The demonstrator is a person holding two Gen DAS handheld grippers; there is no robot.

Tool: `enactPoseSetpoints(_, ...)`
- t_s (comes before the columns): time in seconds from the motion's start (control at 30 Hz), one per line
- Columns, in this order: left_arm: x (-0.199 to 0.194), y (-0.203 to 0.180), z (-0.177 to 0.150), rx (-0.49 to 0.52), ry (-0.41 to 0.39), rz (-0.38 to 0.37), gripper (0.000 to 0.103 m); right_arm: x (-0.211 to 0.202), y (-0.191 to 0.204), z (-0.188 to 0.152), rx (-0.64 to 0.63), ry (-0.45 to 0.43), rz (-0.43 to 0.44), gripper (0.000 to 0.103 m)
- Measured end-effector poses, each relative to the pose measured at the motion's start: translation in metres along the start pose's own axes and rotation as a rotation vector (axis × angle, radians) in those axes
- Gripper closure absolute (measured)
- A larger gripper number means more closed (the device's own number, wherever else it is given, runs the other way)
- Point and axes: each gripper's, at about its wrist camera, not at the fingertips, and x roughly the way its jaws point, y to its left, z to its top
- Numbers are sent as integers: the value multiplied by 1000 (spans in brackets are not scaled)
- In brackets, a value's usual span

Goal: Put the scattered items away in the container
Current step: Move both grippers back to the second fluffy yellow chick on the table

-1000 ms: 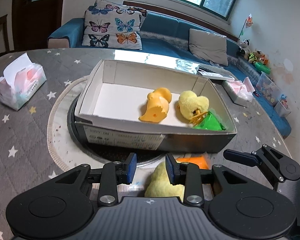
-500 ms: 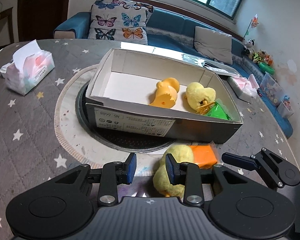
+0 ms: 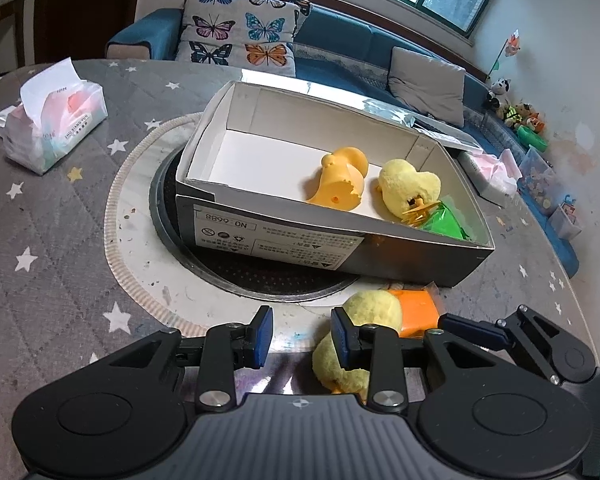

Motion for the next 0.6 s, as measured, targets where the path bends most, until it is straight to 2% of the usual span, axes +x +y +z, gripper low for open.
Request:
enactPoseSetpoints(0.37,1,3,1,-18,19,-15,68,9,2,0,6,4,28,13)
enactPoseSetpoints(0.6,-4,-6,3,-6,18,-70,68,13,1,-1,11,11,35,13)
